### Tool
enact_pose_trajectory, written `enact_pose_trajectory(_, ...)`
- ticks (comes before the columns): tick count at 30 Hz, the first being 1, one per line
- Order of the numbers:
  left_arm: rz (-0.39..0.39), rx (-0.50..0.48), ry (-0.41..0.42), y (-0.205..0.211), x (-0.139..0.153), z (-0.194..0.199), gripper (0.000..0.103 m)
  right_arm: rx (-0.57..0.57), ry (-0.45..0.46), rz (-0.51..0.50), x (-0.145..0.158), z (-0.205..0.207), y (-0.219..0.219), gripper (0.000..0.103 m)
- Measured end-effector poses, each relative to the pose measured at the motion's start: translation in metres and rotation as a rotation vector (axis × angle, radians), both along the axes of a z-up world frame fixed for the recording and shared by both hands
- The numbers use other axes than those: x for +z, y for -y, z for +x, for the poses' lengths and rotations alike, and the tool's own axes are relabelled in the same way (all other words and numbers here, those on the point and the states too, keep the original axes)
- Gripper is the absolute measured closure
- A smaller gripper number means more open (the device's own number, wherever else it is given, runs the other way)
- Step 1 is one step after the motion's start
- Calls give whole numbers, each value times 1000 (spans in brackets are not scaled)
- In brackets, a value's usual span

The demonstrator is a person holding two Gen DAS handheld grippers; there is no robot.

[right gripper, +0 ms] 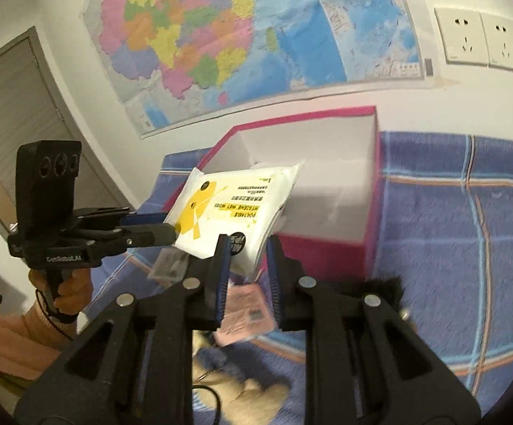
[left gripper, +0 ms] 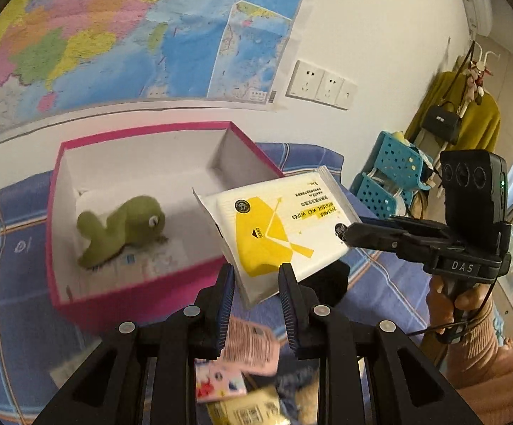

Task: Organize soft objects
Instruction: 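Lift the wet-wipes pack with both grippers over the pink box, then drop the wet-wipes pack into the box by opening both grippers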

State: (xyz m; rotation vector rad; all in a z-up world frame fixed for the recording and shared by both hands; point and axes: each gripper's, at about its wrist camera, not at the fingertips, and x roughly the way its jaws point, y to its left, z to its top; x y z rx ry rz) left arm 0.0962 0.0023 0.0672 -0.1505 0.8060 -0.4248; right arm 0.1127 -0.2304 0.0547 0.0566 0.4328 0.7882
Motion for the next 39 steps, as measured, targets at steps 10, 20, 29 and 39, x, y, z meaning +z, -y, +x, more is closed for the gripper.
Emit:
enact_pose_trajectory(10, -19, 23, -72, 2, -15, 56, 78, -41, -59, -26, 8, 59, -1, 80)
enact_pose_trajectory(20, 15, 40, -175, 4, -51, 88, 78, -127, -118, -113, -8, 90, -12, 77)
enact_pose_trajectory(29, 52, 92, -162, 2, -57, 83, 64, -160, -62, -75, 6, 65, 7, 64)
enact_pose_trajectory(39, 68, 53, -19, 7, -23, 25, 53, 21, -49, 40, 7, 4, 18, 58)
